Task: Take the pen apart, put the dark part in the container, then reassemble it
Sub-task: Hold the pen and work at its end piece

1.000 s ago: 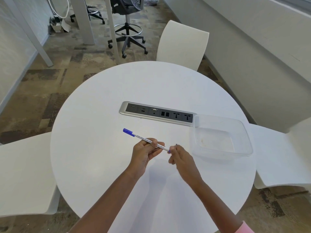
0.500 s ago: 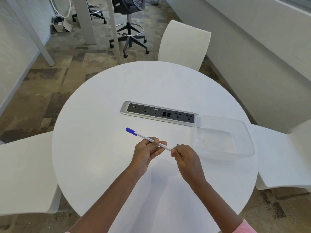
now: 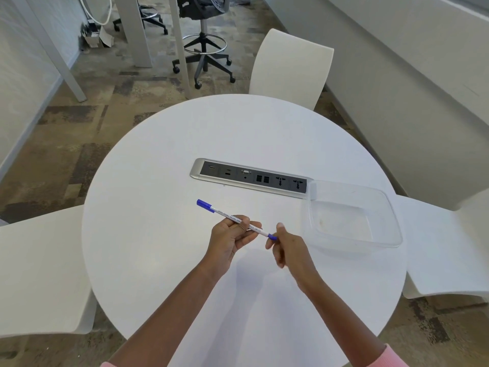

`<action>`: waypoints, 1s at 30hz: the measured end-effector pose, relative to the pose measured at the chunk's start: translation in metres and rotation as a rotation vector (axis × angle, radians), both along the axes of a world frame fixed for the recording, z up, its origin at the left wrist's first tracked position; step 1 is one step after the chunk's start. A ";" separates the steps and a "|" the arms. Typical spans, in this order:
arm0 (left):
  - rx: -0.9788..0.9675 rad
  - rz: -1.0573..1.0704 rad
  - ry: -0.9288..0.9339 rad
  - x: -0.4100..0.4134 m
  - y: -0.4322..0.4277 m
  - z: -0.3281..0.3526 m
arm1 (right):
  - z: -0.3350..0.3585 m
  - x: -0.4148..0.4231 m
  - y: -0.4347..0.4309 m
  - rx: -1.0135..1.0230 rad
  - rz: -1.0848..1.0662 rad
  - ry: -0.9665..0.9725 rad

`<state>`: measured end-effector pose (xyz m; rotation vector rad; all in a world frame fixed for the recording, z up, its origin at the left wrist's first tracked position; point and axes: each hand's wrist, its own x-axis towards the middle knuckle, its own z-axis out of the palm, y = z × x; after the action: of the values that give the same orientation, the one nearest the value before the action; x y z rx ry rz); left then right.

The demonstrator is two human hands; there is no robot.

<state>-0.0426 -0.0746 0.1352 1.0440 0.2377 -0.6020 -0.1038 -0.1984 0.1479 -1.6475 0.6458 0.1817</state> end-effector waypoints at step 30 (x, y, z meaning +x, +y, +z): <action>0.021 -0.028 -0.028 -0.002 0.004 -0.005 | -0.006 0.005 -0.003 0.658 -0.148 0.208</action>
<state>-0.0448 -0.0705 0.1306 1.0769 0.2058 -0.6114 -0.0988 -0.2016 0.1420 -0.9518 0.7619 0.4142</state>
